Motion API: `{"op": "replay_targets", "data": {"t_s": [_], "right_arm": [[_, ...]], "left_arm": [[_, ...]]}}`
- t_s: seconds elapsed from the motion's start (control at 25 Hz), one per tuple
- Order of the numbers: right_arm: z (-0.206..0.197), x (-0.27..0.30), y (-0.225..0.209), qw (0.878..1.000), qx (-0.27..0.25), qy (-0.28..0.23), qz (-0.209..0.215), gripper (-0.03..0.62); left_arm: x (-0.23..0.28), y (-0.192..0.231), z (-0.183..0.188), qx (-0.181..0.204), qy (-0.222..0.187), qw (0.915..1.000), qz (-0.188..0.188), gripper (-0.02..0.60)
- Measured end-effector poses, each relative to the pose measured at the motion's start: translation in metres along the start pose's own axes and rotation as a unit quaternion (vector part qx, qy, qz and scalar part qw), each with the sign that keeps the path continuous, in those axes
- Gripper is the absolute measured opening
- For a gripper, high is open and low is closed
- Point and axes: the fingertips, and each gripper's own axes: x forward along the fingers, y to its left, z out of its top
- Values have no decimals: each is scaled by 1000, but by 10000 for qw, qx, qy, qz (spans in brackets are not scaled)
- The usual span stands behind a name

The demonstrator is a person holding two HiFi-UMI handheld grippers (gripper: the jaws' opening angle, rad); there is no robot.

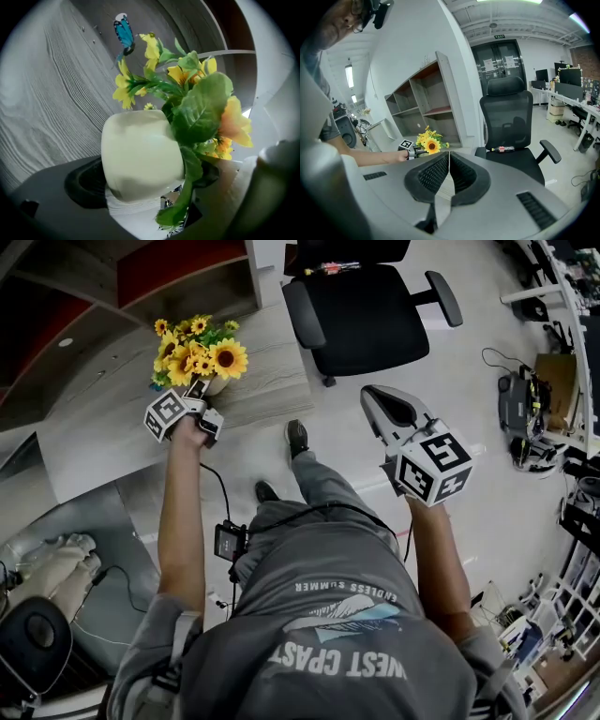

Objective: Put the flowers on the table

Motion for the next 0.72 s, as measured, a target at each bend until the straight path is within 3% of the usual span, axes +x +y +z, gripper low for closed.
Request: {"op": "replay_targets", "data": {"t_s": [0.6,0.72], "right_arm": [[11,5,1,9999,13,18,118,29],[18,0,-2,9999,36,23,145,30]], "left_arm": [[-5,-12,4,340,176,9991,187,497],[-9,-16,3,616,273,9969,418,497]]}}
